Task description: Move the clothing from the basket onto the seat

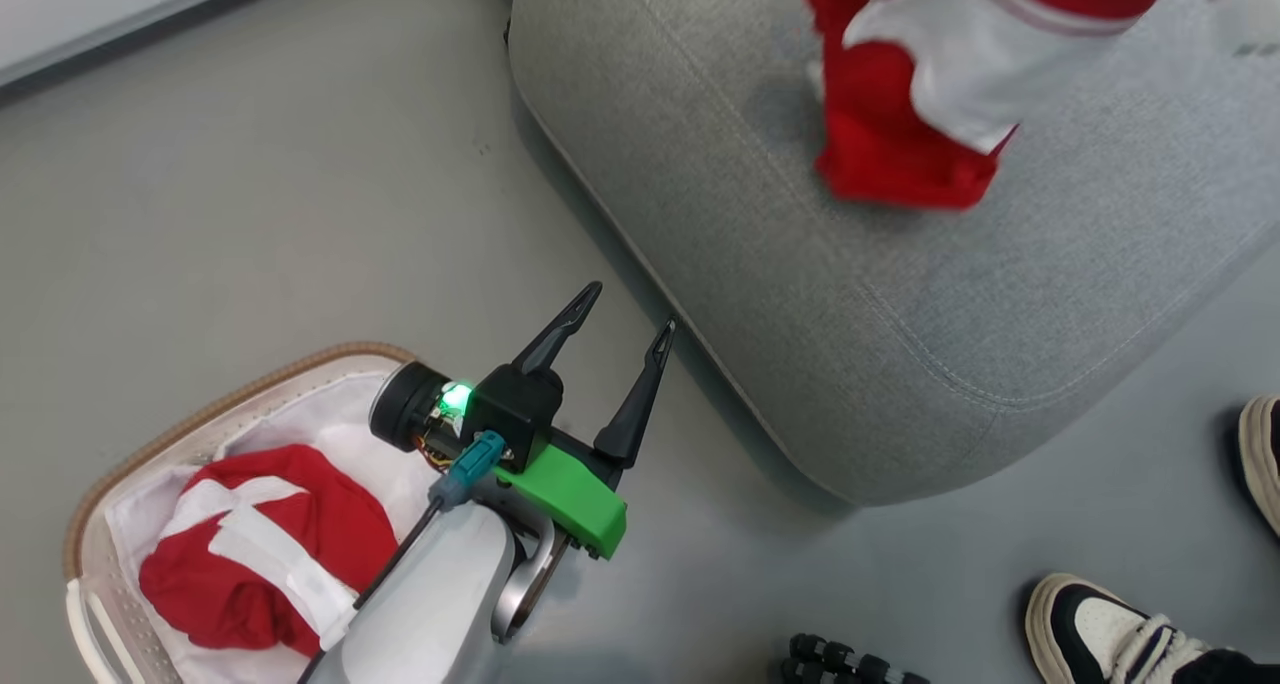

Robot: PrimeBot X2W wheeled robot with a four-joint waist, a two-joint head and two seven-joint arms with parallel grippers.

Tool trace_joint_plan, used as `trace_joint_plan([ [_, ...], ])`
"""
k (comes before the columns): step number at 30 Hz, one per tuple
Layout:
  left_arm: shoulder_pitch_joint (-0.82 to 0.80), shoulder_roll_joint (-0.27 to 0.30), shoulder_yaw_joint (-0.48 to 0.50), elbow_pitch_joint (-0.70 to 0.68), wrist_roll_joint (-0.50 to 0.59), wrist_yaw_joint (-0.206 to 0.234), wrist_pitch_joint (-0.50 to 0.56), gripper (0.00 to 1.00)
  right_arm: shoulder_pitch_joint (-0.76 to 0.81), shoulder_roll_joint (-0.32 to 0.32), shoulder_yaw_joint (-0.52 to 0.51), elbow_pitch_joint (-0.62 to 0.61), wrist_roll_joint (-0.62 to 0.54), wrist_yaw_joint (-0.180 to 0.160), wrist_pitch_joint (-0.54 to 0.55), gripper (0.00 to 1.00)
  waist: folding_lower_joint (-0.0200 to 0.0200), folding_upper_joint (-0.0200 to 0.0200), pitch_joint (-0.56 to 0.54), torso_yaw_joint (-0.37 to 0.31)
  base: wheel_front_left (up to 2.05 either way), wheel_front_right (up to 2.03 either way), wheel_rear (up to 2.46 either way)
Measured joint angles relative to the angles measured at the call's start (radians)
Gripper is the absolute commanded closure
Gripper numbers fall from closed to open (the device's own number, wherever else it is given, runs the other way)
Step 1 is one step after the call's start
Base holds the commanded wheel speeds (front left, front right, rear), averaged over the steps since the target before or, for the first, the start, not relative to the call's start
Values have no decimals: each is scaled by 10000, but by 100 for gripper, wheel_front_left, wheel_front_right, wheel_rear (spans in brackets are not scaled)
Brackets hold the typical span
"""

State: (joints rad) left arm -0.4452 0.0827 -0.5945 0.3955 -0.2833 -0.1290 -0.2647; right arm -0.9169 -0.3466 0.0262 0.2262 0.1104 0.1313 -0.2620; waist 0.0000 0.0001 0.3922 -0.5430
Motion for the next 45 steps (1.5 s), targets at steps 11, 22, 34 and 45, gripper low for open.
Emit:
trace_joint_plan([
  [11, -739, 245, -100, 52, 232, 0, 0, 0, -1502, -1007, -1058, 2826, -1427, 0, -23, 100, 1, 0, 1310, 575, 0, 0, 0],
  [22, -1157, 261, 23, 82, 372, -2, 0, 0, -904, -616, -2600, 5152, -2307, 0, -23, 100, 1, 0, 2421, 1609, 0, 0, 0],
  [34, -1110, 245, 639, 130, 441, -2, 0, 0, 918, 489, -3730, 5290, -2575, 2, -23, 0, 1, 0, 2765, 2332, 0, 0, 0],
  [45, -267, 29, 1969, 35, 575, -2, 0, 0, 3260, 1083, -3948, 3649, -2015, 2, -23, 0, 0, 0, 1667, 2385, 0, 0, 0],
])
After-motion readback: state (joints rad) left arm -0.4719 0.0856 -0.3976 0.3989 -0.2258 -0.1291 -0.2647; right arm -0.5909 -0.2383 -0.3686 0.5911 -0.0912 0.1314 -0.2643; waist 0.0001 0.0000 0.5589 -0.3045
